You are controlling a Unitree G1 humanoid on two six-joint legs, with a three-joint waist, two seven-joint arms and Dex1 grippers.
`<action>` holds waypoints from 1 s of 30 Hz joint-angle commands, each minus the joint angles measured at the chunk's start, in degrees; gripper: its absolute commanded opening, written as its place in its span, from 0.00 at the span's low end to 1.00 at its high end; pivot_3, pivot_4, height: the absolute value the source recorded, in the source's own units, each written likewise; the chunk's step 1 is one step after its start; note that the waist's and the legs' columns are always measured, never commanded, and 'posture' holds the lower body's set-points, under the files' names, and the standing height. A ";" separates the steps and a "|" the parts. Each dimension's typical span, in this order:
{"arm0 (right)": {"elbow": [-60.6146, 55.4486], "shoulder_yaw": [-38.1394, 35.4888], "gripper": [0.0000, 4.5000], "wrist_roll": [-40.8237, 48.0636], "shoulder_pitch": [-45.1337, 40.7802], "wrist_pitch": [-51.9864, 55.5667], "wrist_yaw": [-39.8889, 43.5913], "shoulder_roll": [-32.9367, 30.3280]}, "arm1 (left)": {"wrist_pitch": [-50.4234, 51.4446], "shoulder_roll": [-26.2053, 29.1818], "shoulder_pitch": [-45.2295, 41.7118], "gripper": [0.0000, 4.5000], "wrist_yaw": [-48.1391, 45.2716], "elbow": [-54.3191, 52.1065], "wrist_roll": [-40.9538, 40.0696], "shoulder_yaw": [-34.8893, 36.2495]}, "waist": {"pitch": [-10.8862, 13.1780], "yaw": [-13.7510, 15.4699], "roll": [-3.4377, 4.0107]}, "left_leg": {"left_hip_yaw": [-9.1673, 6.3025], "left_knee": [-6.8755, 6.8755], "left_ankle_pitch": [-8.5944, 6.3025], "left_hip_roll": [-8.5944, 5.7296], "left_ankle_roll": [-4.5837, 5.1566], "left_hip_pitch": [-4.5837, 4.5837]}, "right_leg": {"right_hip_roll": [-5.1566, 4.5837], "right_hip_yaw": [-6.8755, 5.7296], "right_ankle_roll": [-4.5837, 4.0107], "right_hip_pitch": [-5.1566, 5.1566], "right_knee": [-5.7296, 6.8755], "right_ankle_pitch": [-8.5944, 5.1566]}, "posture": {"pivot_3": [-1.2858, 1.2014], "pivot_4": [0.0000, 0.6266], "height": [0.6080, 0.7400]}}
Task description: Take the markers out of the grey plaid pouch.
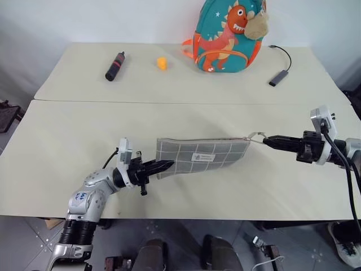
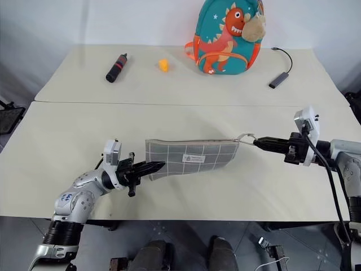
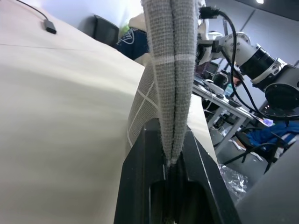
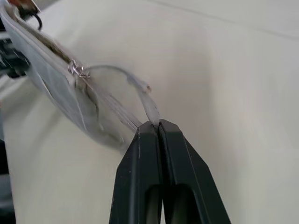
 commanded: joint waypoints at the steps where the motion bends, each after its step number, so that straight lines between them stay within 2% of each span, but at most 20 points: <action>1: 0.10 -3.95 0.01 0.05 -0.19 -2.08 -1.80 0.63 | -0.20 0.36 0.13 0.00 -1.50 -0.33 -0.14 0.48 | 0.00 0.06 0.00 | 0.00 0.00 0.00 0.01 0.00 0.01 | 0.00 0.00 0.00 0.00 0.01 0.00 | 0.52 0.24 1.00; 5: -1.25 -4.87 0.01 2.97 -0.90 3.88 -4.33 1.51 | -1.07 0.31 -0.24 0.00 -2.45 -0.05 0.97 -0.28 | 0.00 0.10 0.00 | -0.01 0.01 0.00 0.00 0.00 0.00 | 0.00 0.00 0.00 0.00 0.01 0.00 | 0.52 0.24 1.00; 6: -1.86 -4.51 0.05 3.22 -0.74 5.92 -4.30 0.62 | -1.73 0.16 -0.53 0.00 -2.69 0.18 1.61 -0.63 | 0.00 0.11 0.00 | -0.01 0.01 0.00 0.00 0.00 0.00 | 0.00 0.00 0.00 0.00 0.01 0.00 | 0.52 0.24 1.00; 8: -3.14 -4.42 0.15 2.78 0.29 6.50 -3.87 -0.46 | -3.19 -0.18 -1.22 0.00 -3.26 0.71 2.92 -1.39 | 0.00 0.25 0.00 | -0.02 0.02 0.00 0.00 0.00 0.00 | 0.00 0.00 0.00 0.00 0.01 0.00 | 0.52 0.24 1.00; 15: -3.33 -10.09 0.68 0.51 8.45 -0.19 -0.50 -2.69 | -8.15 -2.47 -4.21 0.00 -4.55 4.37 5.63 -2.51 | 0.00 0.49 0.00 | -0.02 0.02 0.00 -0.04 0.01 -0.02 | 0.00 0.00 0.04 0.04 -0.04 0.02 | 0.52 0.24 1.00; 18: -0.55 -15.93 0.68 -0.11 17.92 -4.10 4.58 -4.21 | -9.43 -3.94 -5.70 0.00 -4.79 6.12 6.17 -2.79 | 0.00 1.21 0.00 | -0.03 0.01 0.00 -0.04 0.02 -0.02 | 0.00 -0.02 0.04 0.06 -0.05 0.02 | 0.52 0.24 1.00; 22: 2.53 -19.90 0.68 -2.43 22.42 -9.31 3.49 -4.21 | -11.20 -4.94 -6.13 0.00 -5.58 7.32 7.22 -3.62 | -0.01 1.04 0.01 | 0.07 0.03 -0.01 -0.07 0.05 0.01 | 0.00 0.04 0.12 0.10 -0.10 0.07 | 0.52 0.24 1.00; 26: 2.53 -22.88 0.68 -1.94 20.92 -10.92 1.50 -4.12 | -13.77 -6.46 -6.59 0.00 -5.80 8.20 8.74 -4.10 | -0.03 0.01 0.04 | 0.16 0.03 0.01 0.00 0.03 0.12 | 0.00 0.09 0.13 0.11 -0.05 0.07 | 0.52 0.24 1.00; 29: -2.35 -22.06 0.68 0.19 13.40 -10.32 -0.21 -5.36 | -15.47 -7.72 -6.89 0.00 -5.39 8.60 10.00 -4.96 | -0.03 -0.49 0.11 | 0.21 0.03 0.01 0.03 0.02 0.18 | 0.01 0.13 0.13 0.11 -0.01 0.07 | 0.52 0.24 1.00; 30: -4.13 -21.17 0.64 1.04 10.79 -9.49 -0.50 -5.53 | -15.50 -8.06 -6.92 0.00 -5.35 8.62 10.16 -5.22 | -0.02 -0.59 0.17 | 0.23 0.02 0.01 0.03 0.02 0.20 | 0.00 0.16 0.13 0.10 -0.01 0.07 | 0.52 0.24 1.00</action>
